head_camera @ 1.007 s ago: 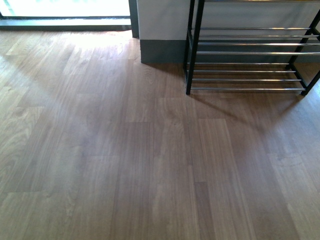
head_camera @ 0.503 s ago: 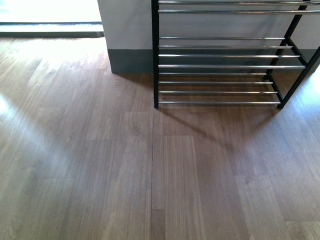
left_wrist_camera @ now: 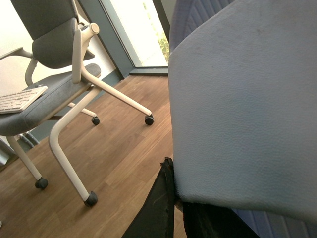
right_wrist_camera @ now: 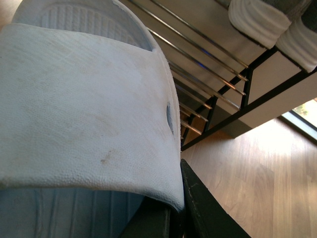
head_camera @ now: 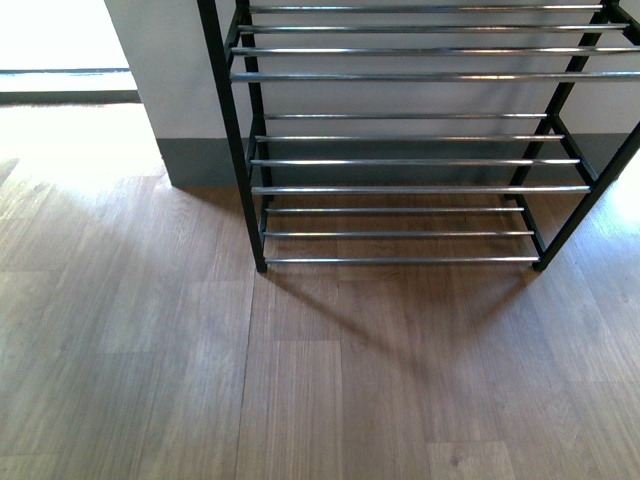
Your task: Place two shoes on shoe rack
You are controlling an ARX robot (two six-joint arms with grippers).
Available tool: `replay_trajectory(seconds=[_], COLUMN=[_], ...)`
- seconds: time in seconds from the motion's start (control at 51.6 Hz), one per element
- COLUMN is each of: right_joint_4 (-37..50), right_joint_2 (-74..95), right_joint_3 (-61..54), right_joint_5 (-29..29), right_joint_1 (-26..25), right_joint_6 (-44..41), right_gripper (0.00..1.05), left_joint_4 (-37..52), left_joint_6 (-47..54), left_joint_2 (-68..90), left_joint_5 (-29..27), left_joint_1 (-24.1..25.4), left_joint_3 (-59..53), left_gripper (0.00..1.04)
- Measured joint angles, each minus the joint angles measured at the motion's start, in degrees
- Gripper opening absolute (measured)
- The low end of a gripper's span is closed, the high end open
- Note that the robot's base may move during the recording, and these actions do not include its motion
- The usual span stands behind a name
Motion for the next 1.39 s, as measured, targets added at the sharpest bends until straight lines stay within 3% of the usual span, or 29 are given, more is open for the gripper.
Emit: replay_trajectory(seconds=[1.394], right_joint_4=[0.0], right_joint_2=[-0.2], right_joint_3=[0.0], right_joint_5=[-0.2], right_joint_1=[-0.1], right_joint_6=[0.0], right_gripper=[0.01], left_joint_4=[0.0], left_joint_6=[0.1], left_joint_2=[0.0], left_joint_5=[0.0], left_joint_1=[0.0], left_joint_3=[0.0], left_gripper=[0.02])
